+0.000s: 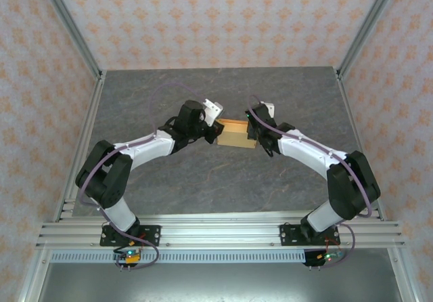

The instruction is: Fold the paper box

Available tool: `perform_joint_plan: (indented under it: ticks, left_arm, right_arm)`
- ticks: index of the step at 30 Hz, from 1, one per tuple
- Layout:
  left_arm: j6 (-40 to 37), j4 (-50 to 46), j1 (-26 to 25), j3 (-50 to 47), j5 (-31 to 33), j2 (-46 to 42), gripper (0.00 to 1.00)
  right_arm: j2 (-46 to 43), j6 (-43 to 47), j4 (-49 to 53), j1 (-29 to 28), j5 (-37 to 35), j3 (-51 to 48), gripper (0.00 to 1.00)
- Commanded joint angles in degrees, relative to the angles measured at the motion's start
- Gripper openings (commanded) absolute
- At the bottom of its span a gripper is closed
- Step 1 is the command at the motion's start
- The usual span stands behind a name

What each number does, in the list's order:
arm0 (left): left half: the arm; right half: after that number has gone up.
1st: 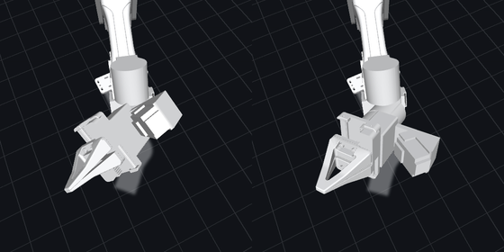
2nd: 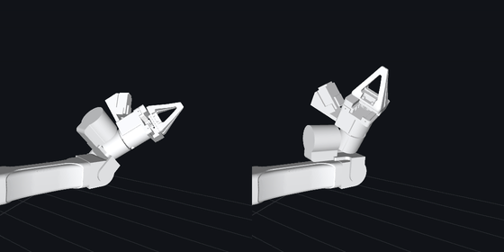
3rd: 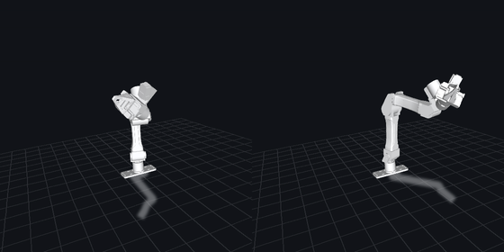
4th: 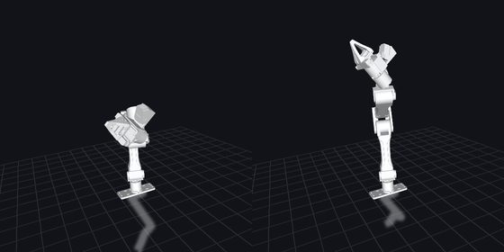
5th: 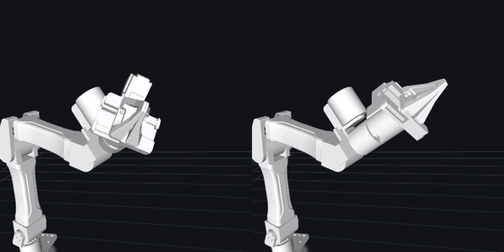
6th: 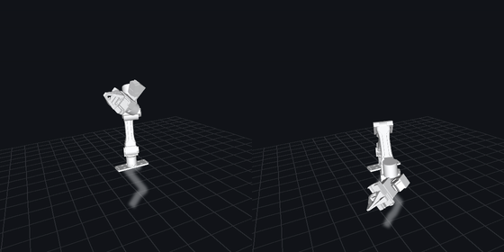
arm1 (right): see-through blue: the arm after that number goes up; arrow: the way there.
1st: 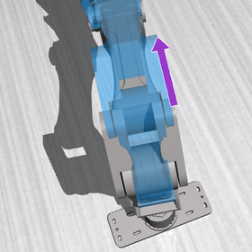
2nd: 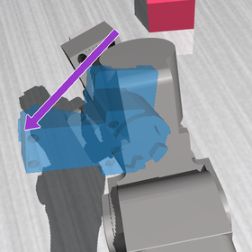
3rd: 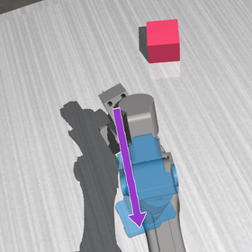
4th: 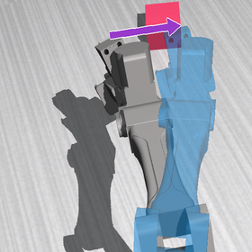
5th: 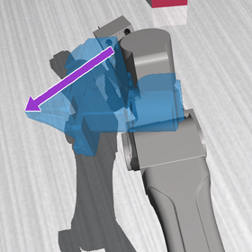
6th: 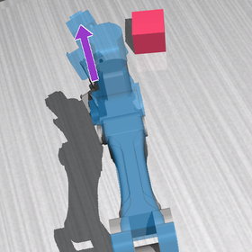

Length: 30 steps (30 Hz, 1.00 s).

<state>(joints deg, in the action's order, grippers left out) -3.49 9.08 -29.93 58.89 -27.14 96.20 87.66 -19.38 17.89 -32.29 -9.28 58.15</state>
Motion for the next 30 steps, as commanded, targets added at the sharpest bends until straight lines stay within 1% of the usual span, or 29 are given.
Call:
perform_joint_plan:
  ticks: [1,5,8,9,10,11,12,13,14,16,19,20,22,24,26,28,30]
  left_arm:
    - [3.3,-2.4,0.4,2.8,-1.3,-0.1,0.0]
    - [5.3,-2.4,0.5,2.6,1.0,-0.4,0.0]
    - [4.7,-3.6,0.5,2.9,1.8,-0.5,0.0]
    - [4.1,-4.2,0.5,2.7,2.4,-0.7,0.04]
    - [2.9,-4.1,0.5,2.0,2.5,-1.5,0.2]
    - [1.8,-3.5,0.7,0.7,2.7,-2.4,0.38]
    - [1.1,-2.7,0.8,-0.6,3.2,-3.4,0.52]
    - [0.7,-1.4,1.2,-2.2,3.2,-4.6,0.62]
    - [0.0,-0.6,1.5,-3.6,2.1,-5.7,0.67]
    - [-2.9,-1.0,1.9,-5.3,0.1,-7.9,0.68]
    - [-4.6,-0.3,2.9,-7.8,2.4,-10.1,0.68]
    - [-5.2,-1.0,4.0,-7.3,0.8,-9.9,0.67]
    - [-6.9,-1.5,5.0,-6.3,-1.0,-8.9,0.64]
    - [-9.2,-1.6,5.5,-5.3,-1.4,-7.2,0.61]
    - [-11.5,-3.7,6.0,-2.7,-4.4,-4.8,0.57]
    - [-12.4,-4.5,6.3,-0.8,-6.1,-2.7,0.52]
    - [-12.5,-3.8,6.4,0.2,-7.5,-1.0,0.51]
  right_arm:
    - [1.0,-0.8,2.7,-1.7,-3.2,1.3,0.16]
    - [1.7,-1.6,2.3,-2.6,-3.7,1.3,0.17]
    - [2.0,-1.6,2.4,-2.6,-3.8,1.4,0.17]
    - [1.9,-1.5,2.5,-2.6,-3.8,1.4,0.17]
    - [1.9,-1.4,2.6,-2.6,-3.8,1.4,0.17]
    - [1.8,-1.2,2.6,-2.6,-3.8,1.4,0.16]
    - [1.8,-1.2,2.6,-2.6,-3.8,1.4,0.16]
    - [1.8,-1.2,2.6,-2.6,-3.7,1.4,0.16]
    - [1.9,-1.1,2.7,-2.7,-3.8,1.4,0.16]
    - [2.0,-0.9,2.8,-2.7,-3.7,1.4,0.16]
    - [2.0,-0.8,2.9,-2.6,-3.6,1.5,0.16]
    - [2.1,-0.9,2.8,-2.6,-3.6,1.5,0.16]
    - [2.2,-0.8,2.6,-2.6,-3.4,1.5,0.16]
    - [2.4,-0.7,2.5,-2.6,-3.5,1.7,0.16]
    - [2.7,-0.7,2.7,-2.7,-3.4,2.3,0.16]
    - [2.8,-0.8,2.9,-2.6,-3.1,2.5,0.16]
    - [2.8,-0.8,3.0,-2.6,-2.9,2.7,0.15]
